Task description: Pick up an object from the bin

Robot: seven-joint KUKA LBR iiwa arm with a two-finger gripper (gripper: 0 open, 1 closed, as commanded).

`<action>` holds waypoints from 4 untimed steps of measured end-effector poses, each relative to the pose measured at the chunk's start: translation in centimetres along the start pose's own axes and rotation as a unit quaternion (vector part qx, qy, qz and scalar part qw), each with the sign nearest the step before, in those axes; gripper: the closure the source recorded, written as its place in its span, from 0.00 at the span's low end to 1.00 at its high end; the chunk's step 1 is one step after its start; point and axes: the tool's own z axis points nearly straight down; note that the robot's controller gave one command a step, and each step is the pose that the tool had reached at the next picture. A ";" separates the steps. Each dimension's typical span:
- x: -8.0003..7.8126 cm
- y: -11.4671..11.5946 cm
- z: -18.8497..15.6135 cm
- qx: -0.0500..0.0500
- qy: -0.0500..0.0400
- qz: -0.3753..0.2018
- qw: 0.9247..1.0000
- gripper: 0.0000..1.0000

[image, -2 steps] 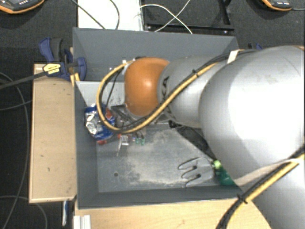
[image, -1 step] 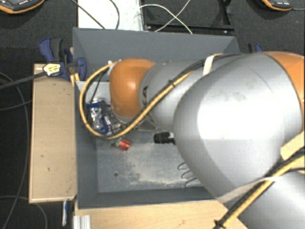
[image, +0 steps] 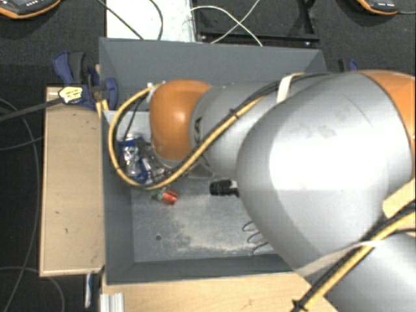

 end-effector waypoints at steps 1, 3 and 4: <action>0.0 -0.1 -0.2 0.000 0.000 0.000 1.000 1.00; 0.1 0.1 -3.8 -0.002 0.000 -0.001 1.000 1.00; 0.1 0.2 -4.7 -0.003 -0.001 -0.002 1.000 1.00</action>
Offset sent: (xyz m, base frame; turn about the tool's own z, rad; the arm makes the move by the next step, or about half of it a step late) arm 0.0002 -0.0001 0.0617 0.0000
